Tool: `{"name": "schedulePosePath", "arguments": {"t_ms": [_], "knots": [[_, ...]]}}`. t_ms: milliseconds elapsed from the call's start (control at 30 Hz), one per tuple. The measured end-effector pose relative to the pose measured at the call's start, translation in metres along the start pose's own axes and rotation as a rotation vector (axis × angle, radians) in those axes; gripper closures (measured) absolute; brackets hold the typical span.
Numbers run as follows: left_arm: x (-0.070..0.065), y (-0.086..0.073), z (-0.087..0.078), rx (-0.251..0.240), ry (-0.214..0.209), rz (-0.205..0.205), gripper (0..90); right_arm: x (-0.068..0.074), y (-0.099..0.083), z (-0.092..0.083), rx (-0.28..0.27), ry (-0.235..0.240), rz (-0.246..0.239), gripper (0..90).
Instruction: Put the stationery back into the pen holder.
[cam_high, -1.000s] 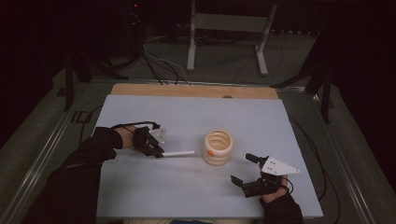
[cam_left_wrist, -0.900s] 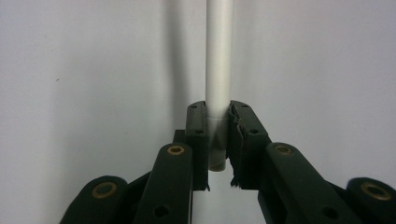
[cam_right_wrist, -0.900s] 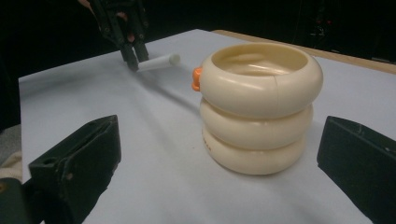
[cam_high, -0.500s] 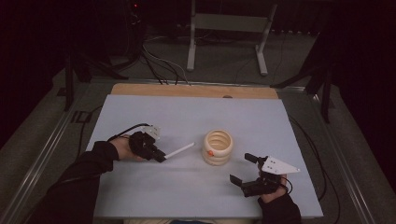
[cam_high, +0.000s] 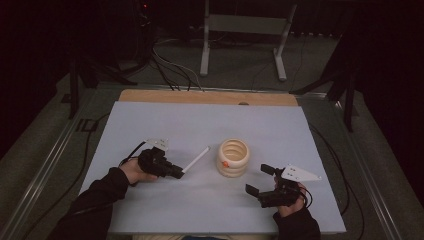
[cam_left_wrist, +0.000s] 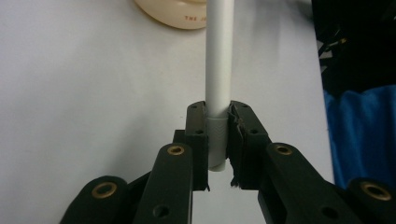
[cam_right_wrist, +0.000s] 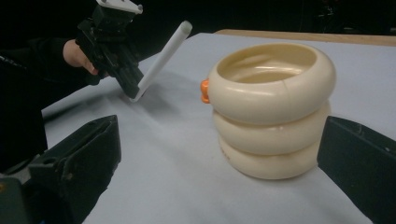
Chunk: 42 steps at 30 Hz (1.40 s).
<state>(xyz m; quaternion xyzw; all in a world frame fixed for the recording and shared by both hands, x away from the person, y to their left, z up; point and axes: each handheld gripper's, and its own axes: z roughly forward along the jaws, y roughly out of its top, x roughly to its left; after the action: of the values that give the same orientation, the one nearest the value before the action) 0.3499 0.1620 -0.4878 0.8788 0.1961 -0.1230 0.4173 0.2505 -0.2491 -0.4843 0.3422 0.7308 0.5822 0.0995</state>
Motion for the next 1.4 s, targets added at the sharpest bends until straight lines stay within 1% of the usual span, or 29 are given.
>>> {"name": "schedulePosePath", "arguments": {"t_ms": [167, 300, 367, 400, 467, 500, 533, 567, 600, 633, 667, 700, 733, 767, 800, 867, 900, 967, 1033, 1067, 1100, 1133, 1167, 1200, 1233, 1267, 1300, 1333, 1400], "knots": [[-0.01, -0.007, 0.001, -0.074, -0.007, -0.006, 79.8, 0.005, 0.005, 0.001, 0.005, 0.005, -0.012, 0.0], [-0.017, -0.013, 0.001, -0.125, -0.017, 0.005, 79.8, 0.009, 0.009, 0.001, 0.002, 0.003, -0.015, 0.0], [-0.018, -0.014, 0.002, -0.135, -0.023, 0.0, 79.8, 0.01, 0.01, 0.002, 0.006, 0.012, -0.013, 0.0], [-0.02, -0.016, 0.003, -0.146, -0.022, 0.004, 79.8, 0.012, 0.013, 0.002, 0.004, -0.003, -0.019, 0.0], [-0.021, -0.019, 0.005, -0.171, -0.03, -0.002, 79.7, 0.012, 0.014, 0.002, 0.002, 0.0, -0.019, 0.0], [-0.021, -0.02, 0.006, -0.183, -0.023, -0.002, 79.7, 0.013, 0.015, 0.002, -0.003, -0.002, -0.016, 0.0], [-0.02, -0.021, 0.006, -0.191, -0.026, -0.01, 79.8, 0.012, 0.018, 0.004, -0.007, 0.012, -0.003, 0.0], [-0.02, -0.023, 0.007, -0.201, -0.031, -0.009, 79.7, 0.012, 0.02, 0.004, -0.013, 0.011, 0.004, 0.0], [-0.019, -0.024, 0.008, -0.205, -0.02, -0.009, 79.8, 0.012, 0.022, 0.006, -0.018, 0.009, 0.005, 0.0], [-0.019, -0.024, 0.008, -0.206, -0.023, -0.019, 79.8, 0.012, 0.022, 0.006, -0.018, 0.009, 0.005, 0.0], [-0.019, -0.025, 0.008, -0.215, -0.014, -0.012, 79.7, 0.012, 0.024, 0.007, -0.019, 0.01, 0.005, 0.0], [-0.019, -0.025, 0.008, -0.22, -0.009, -0.012, 79.7, 0.012, 0.028, 0.009, -0.022, 0.005, 0.0, 0.0], [-0.019, -0.025, 0.007, -0.229, -0.02, -0.02, 79.7, 0.013, 0.03, 0.01, -0.024, 0.004, -0.005, 0.0], [-0.019, -0.026, 0.007, -0.237, -0.003, -0.013, 79.7, 0.013, 0.034, 0.012, -0.023, 0.0, -0.015, 0.0], [-0.019, -0.026, 0.006, -0.24, -0.006, -0.012, 79.7, 0.014, 0.04, 0.015, -0.02, 0.014, -0.019, 0.0], [-0.02, -0.026, 0.005, -0.247, 0.002, -0.016, 79.7, 0.016, 0.047, 0.02, -0.025, 0.013, -0.03, 0.0], [-0.021, -0.026, 0.005, -0.25, -0.001, -0.008, 79.7, 0.017, 0.05, 0.022, -0.02, 0.02, -0.022, 0.0], [-0.023, -0.025, 0.004, -0.258, 0.007, -0.006, 79.7, 0.019, 0.057, 0.028, -0.021, 0.012, -0.012, 0.0], [-0.025, -0.024, 0.004, -0.269, 0.008, 0.003, 79.7, 0.021, 0.061, 0.033, -0.014, 0.039, 0.005, 0.0], [-0.025, -0.024, 0.004, -0.271, 0.007, 0.0, 79.7, 0.022, 0.064, 0.038, 0.0, 0.034, 0.012, 0.0], [-0.025, -0.024, 0.004, -0.278, 0.003, 0.001, 79.7, 0.023, 0.066, 0.041, 0.011, 0.039, 0.027, 0.0], [-0.026, -0.024, 0.004, -0.279, 0.013, 0.005, 79.7, 0.023, 0.068, 0.045, 0.021, 0.06, 0.049, 0.0], [-0.026, -0.023, 0.004, -0.278, 0.015, 0.006, 79.7, 0.023, 0.07, 0.048, 0.023, 0.064, 0.067, 0.0], [-0.027, -0.024, 0.004, -0.288, 0.007, 0.006, 79.7, 0.024, 0.072, 0.052, 0.02, 0.064, 0.082, 0.0], [-0.028, -0.024, 0.003, -0.293, 0.015, 0.01, 79.7, 0.024, 0.074, 0.055, 0.023, 0.073, 0.103, 0.0], [-0.029, -0.024, 0.003, -0.295, 0.016, 0.014, 79.7, 0.025, 0.076, 0.059, 0.018, 0.069, 0.119, 0.0], [-0.029, -0.024, 0.002, -0.303, 0.011, 0.021, 79.7, 0.026, 0.078, 0.061, 0.012, 0.061, 0.127, 0.0], [-0.031, -0.024, 0.002, -0.308, 0.021, 0.021, 79.7, 0.026, 0.08, 0.064, 0.007, 0.071, 0.136, 0.0], [-0.031, -0.024, 0.001, -0.313, 0.023, 0.03, 79.7, 0.029, 0.084, 0.07, 0.001, 0.074, 0.142, 0.0]]}}
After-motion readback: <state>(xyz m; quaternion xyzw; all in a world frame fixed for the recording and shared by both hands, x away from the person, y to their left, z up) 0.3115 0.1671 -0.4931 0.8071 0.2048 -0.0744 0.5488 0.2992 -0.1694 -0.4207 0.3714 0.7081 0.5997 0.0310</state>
